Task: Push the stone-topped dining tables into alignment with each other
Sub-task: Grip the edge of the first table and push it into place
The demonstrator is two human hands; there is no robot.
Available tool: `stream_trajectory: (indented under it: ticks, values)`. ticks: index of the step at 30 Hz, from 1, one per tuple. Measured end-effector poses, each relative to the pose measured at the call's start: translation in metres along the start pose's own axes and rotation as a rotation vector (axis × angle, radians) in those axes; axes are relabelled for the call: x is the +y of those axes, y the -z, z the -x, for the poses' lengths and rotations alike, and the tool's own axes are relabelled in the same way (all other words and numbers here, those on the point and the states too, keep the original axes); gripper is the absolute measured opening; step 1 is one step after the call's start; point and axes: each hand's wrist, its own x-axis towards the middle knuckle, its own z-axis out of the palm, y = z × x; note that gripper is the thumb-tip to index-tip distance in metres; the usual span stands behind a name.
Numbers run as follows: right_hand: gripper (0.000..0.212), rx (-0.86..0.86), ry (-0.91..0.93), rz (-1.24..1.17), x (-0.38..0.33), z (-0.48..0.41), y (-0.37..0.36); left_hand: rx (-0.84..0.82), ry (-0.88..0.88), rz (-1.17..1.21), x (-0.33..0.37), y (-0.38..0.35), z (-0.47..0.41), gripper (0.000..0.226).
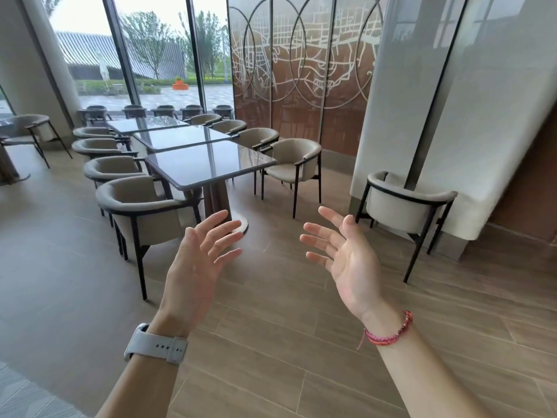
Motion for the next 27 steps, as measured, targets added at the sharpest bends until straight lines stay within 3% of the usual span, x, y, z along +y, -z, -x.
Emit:
stream_trajectory:
  ticks: [5, 18, 27]
  values:
    - [0.059, -0.004, -0.021, -0.006, 0.011, -0.089, 0.029, 0.026, 0.014, -0.011, -0.023, -0.018, -0.082, 0.089]
    - [0.060, -0.032, -0.107, 0.000, 0.053, -0.268, 0.051, 0.065, 0.040, -0.025, -0.092, -0.005, -0.241, 0.093]
    - [0.058, -0.026, -0.132, 0.060, 0.114, -0.412, 0.016, 0.084, 0.038, 0.023, -0.148, 0.065, -0.378, 0.091]
